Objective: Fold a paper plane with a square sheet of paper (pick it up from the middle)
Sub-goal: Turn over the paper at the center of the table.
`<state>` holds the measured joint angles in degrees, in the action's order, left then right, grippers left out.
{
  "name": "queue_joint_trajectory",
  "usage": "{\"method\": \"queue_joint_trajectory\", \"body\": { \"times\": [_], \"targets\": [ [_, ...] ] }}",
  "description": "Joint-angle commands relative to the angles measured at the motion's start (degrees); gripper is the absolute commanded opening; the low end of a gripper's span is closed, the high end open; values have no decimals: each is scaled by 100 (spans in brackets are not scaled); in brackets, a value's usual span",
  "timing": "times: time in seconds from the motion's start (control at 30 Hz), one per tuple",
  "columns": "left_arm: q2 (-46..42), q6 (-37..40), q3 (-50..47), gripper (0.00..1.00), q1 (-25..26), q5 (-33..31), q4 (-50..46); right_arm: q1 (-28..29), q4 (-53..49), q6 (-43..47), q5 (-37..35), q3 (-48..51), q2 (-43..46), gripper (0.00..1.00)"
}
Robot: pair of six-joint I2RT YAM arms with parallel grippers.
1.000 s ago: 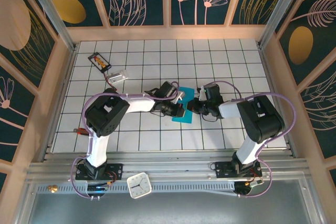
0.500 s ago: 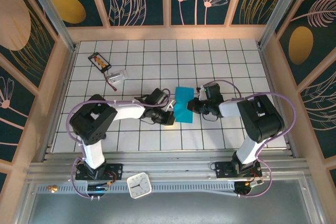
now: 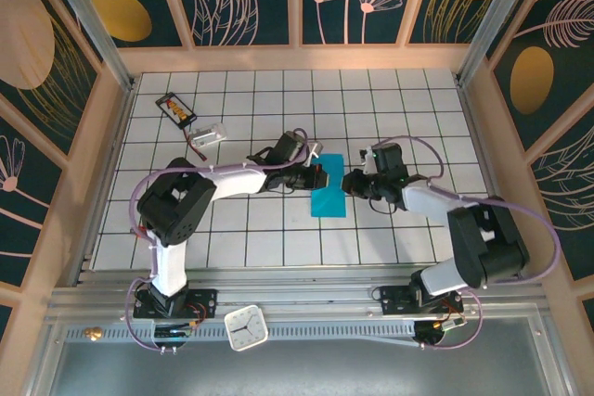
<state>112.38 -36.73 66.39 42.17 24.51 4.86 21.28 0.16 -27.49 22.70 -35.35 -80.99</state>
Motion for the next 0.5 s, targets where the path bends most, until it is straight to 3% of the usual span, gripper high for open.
{"method": "queue_joint_trajectory", "body": {
  "times": [0.0, 0.23, 0.47],
  "targets": [
    [289, 54, -32, 0, -25, -280, -118, 328, -637, -696, -671, 342, 310, 21],
    [447, 267, -173, 0, -24, -446, -187, 895, -337, -1608, -1048, 580, 396, 39],
    [425, 285, -401, 0, -30, -430, -91, 1149, -127, -1845, -1223, 704, 169, 42]
  ]
}}
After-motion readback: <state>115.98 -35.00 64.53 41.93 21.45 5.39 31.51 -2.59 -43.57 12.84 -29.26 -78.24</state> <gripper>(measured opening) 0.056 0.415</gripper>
